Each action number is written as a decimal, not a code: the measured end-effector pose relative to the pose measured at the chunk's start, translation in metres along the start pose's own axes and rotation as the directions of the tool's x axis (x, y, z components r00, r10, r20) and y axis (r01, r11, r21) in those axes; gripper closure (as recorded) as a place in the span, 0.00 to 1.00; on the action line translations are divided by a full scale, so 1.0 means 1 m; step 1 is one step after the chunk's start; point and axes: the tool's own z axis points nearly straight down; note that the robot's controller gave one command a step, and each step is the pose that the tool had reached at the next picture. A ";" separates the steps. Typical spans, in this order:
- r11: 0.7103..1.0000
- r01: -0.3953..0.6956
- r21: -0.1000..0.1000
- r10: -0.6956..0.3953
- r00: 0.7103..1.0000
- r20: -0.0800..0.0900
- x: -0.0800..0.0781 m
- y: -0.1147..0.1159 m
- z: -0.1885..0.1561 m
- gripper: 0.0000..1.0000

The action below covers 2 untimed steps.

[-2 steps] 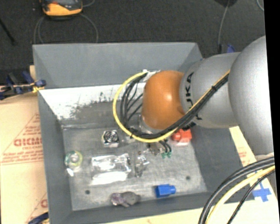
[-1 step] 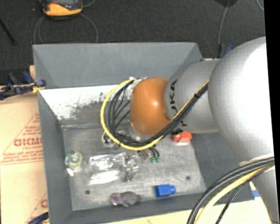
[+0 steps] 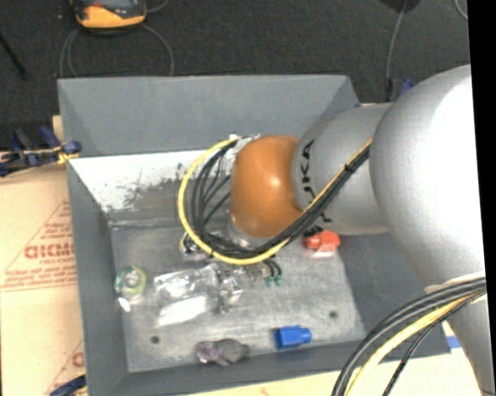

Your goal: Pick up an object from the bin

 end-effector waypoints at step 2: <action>0.941 0.339 -0.005 -0.339 0.941 -0.005 -0.017 0.006 -0.210 1.00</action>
Offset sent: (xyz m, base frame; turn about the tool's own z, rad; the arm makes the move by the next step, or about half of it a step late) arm 0.0113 -0.0139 0.1158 -0.0175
